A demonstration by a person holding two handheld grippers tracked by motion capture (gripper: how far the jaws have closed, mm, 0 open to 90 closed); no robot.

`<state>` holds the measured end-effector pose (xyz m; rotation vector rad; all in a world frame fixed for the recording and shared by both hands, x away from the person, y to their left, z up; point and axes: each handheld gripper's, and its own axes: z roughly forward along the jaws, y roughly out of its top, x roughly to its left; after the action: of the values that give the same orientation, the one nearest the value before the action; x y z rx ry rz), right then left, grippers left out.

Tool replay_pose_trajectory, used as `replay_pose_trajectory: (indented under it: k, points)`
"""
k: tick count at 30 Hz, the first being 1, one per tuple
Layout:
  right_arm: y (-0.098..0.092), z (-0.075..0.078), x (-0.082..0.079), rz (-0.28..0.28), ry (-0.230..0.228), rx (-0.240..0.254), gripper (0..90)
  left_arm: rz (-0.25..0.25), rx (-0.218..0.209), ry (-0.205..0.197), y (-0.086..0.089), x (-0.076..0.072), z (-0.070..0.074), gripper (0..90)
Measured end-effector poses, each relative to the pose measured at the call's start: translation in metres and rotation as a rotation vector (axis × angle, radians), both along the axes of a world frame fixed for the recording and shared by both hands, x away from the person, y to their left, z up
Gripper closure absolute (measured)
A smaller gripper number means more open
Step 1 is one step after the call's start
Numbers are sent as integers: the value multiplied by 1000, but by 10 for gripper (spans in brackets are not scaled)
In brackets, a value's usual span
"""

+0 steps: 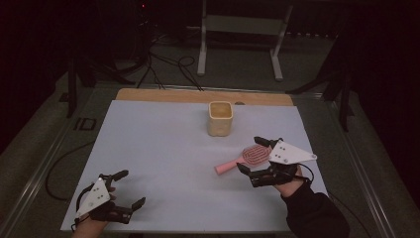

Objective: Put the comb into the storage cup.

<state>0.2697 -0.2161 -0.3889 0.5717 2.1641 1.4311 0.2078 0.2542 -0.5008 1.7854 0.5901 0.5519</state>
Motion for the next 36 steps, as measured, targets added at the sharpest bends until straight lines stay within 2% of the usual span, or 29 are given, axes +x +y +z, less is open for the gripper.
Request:
replay_pose_trajectory:
  k: [8,21,29,36]
  points:
    - [13,-5,13,10,6,2,84,-3,-4,1,1,0,0,0]
    - [31,-23,39,13,51,-14,85,-6,4,-5,-1,-1,0,0]
    - [42,-36,52,13,83,-20,88,-7,2,-4,0,0,0,0]
    - [51,-56,63,20,116,-20,88,-7,4,-5,0,-1,0,0]
